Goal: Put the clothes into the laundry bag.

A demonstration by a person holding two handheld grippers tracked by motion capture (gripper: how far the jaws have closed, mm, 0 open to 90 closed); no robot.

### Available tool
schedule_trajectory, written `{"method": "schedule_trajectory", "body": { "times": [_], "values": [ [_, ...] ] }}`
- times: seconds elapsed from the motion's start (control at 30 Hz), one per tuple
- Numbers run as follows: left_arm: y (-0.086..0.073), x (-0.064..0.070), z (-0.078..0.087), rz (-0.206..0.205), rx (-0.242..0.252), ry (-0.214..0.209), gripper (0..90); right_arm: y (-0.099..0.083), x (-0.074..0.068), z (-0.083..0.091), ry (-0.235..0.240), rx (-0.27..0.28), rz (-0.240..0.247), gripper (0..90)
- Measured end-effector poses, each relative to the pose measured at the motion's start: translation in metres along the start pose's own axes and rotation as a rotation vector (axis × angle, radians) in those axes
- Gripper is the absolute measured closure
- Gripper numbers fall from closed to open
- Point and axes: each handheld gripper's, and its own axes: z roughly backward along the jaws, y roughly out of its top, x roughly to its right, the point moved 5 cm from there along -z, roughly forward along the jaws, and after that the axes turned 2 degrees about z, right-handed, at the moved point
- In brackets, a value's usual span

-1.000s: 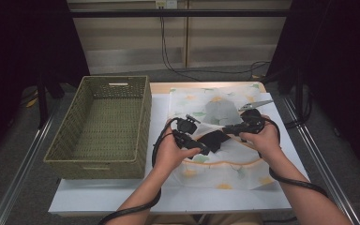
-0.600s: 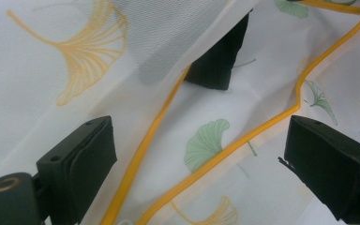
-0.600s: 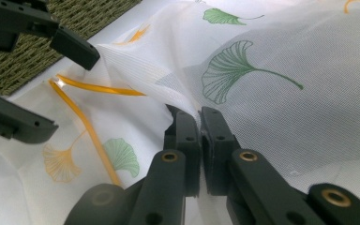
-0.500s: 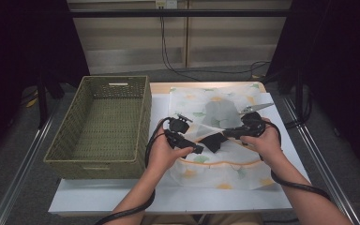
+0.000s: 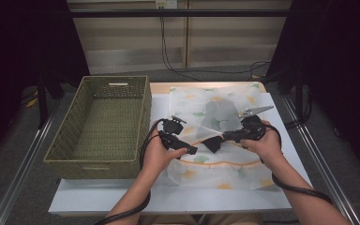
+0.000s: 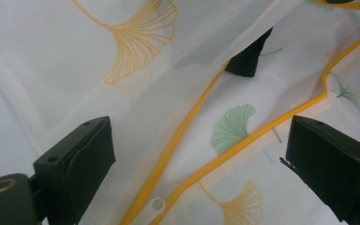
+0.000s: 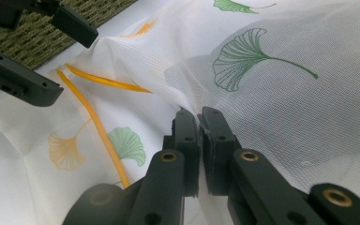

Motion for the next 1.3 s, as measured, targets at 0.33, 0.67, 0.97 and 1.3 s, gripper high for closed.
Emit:
{"method": "schedule_trajectory", "body": {
  "times": [0.33,0.67,0.97,1.3],
  "values": [
    [-0.004,-0.007,0.001,0.0,-0.012,0.005,7.0,-0.004,-0.002,0.001,0.007,0.005,0.001,86.8],
    [-0.008,-0.011,0.0,0.02,-0.016,0.016,6.9,-0.013,-0.003,0.005,0.018,-0.002,-0.002,86.8],
    [-0.01,-0.015,0.001,0.025,-0.018,0.024,7.0,-0.021,-0.001,0.005,0.014,-0.017,0.004,87.5],
    [-0.012,-0.017,-0.001,0.042,-0.006,0.027,7.1,-0.012,0.002,0.004,-0.035,0.034,0.009,87.8]
  ]
}}
